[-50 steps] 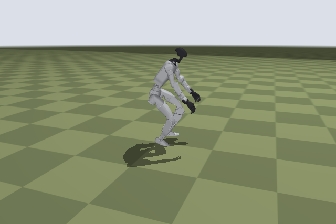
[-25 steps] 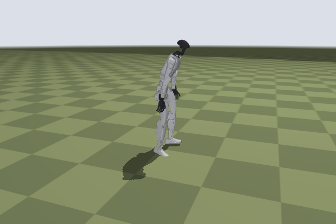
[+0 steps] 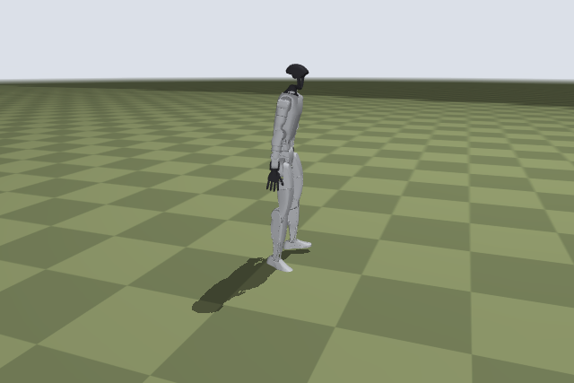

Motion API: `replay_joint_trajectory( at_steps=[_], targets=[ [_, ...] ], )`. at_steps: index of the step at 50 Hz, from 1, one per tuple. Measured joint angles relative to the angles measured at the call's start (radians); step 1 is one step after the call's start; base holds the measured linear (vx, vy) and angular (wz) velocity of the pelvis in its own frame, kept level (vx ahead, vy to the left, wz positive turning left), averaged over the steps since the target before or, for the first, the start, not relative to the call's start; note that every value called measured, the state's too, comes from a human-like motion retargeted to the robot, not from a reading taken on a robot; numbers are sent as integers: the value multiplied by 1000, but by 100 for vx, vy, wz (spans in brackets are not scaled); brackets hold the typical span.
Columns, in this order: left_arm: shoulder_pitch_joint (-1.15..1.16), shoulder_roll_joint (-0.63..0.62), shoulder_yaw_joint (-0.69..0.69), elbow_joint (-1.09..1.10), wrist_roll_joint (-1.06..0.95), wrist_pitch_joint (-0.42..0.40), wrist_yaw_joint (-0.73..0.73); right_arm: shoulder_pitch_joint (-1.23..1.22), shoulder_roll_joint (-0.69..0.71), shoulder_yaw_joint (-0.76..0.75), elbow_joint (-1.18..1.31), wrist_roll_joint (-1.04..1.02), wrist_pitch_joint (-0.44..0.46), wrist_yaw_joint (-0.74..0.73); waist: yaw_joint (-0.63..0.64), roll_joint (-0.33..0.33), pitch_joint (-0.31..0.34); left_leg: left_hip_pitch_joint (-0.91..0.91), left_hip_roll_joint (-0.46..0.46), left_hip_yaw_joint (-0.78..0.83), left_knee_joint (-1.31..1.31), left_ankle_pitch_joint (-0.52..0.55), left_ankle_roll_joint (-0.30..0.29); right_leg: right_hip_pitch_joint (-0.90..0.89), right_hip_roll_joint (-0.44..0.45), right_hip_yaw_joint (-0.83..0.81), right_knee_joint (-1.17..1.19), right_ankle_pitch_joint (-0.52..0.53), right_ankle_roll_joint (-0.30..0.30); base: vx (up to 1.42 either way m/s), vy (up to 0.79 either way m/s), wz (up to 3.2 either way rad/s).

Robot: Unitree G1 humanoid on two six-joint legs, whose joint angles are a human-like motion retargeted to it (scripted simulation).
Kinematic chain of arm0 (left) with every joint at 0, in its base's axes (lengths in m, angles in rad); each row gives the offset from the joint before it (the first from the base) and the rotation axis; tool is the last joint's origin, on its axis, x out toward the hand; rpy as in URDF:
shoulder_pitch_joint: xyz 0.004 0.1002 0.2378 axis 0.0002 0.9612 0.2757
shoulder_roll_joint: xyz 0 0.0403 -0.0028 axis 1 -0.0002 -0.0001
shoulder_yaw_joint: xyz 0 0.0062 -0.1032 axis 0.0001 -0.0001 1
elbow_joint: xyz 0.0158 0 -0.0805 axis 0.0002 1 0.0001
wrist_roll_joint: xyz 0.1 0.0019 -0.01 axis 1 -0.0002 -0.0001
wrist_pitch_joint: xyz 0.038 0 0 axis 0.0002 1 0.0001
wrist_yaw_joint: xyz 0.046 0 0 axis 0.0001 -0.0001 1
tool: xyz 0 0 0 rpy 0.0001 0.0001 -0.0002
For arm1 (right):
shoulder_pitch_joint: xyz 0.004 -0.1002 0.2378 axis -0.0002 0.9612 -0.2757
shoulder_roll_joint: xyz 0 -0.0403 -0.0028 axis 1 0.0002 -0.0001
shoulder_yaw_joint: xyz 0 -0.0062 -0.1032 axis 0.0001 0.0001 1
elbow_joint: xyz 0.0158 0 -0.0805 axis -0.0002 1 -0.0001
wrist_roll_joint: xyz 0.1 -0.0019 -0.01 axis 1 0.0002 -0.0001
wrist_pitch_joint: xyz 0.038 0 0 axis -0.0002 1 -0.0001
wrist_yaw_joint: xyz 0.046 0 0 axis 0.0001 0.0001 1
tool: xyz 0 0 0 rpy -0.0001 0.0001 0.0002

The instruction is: Upper body actions

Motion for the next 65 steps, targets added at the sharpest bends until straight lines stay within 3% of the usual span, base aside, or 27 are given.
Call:
replay_joint_trajectory(
  at_steps=[5,10,15,20,26,32,36,40,43,47,50,53,57,65],
  targets=[
    [-179,55,-65,-57,54,4,15,-210,18,114,-40,-33,-3,81,19,-2,17,-49,16,7,50,-14,4,-67,1,41,71,-18,-6,-15,-2,-23],
    [-408,114,-144,-103,102,3,47,-441,30,192,-67,-70,-26,78,68,-10,40,-241,66,6,251,-96,-9,-257,10,99,222,-69,-19,-38,-8,-25],
    [-607,200,-199,-111,193,-23,75,-640,39,210,-56,-196,-28,90,77,-5,30,-491,139,-28,525,-203,-8,-465,25,125,418,-141,-23,-29,-6,-3],
    [-710,213,-211,-112,228,-33,92,-722,33,205,-59,-186,-32,79,93,1,84,-572,168,-49,646,-239,-3,-513,35,136,500,-170,-27,-12,-1,0],
    [-657,207,-212,-103,231,-69,51,-683,29,205,-55,-201,-62,24,102,-2,96,-506,149,-34,584,-218,1,-457,29,140,444,-143,-24,5,3,-6],
    [-461,176,-223,-40,165,-48,-84,-473,38,223,-56,-114,-72,13,92,-23,57,-297,69,-9,303,-109,13,-280,9,121,224,-49,-14,23,3,6],
    [-275,128,-234,22,107,-64,-86,-269,37,250,-24,-86,-103,2,45,-19,10,-126,25,-10,81,-19,11,-107,-13,27,42,18,14,33,5,47],
    [-87,94,-194,52,162,-64,-37,-101,37,260,68,-215,-86,-80,29,-36,-60,3,-12,45,-53,19,6,2,-15,-76,-55,43,24,42,8,-3],
    [4,80,-155,95,200,-30,-57,-16,27,235,174,-321,-37,-106,7,-37,-142,-38,-18,-16,-26,-2,6,-49,-23,14,-13,14,18,28,7,20],
    [44,53,-120,171,136,0,-67,75,-3,205,200,-247,58,5,29,-25,-82,22,-5,20,-14,-17,6,-1,-10,-5,8,-1,15,2,3,-48],
    [79,41,-108,148,102,-17,-69,118,-14,172,200,-145,43,-14,133,-26,-75,61,12,128,-20,-35,-7,-54,-12,133,68,-21,21,6,6,-127],
    [111,28,-87,105,148,-6,-82,148,-8,93,200,-64,-1,-43,-7,-5,-106,27,-8,-6,-17,-22,5,12,-12,-17,1,0,22,14,4,174],
    [107,38,-103,62,136,-12,-84,121,0,58,200,-7,-42,-36,-2,-8,-106,32,-11,-3,-11,-26,5,25,-15,-24,-14,8,23,1,0,9],
    [2,61,-128,5,104,4,-63,-41,18,156,132,-73,-53,20,8,-2,-94,47,-5,13,-7,-28,4,21,-7,-2,-9,12,14,-1,0,-11]
  ],
)
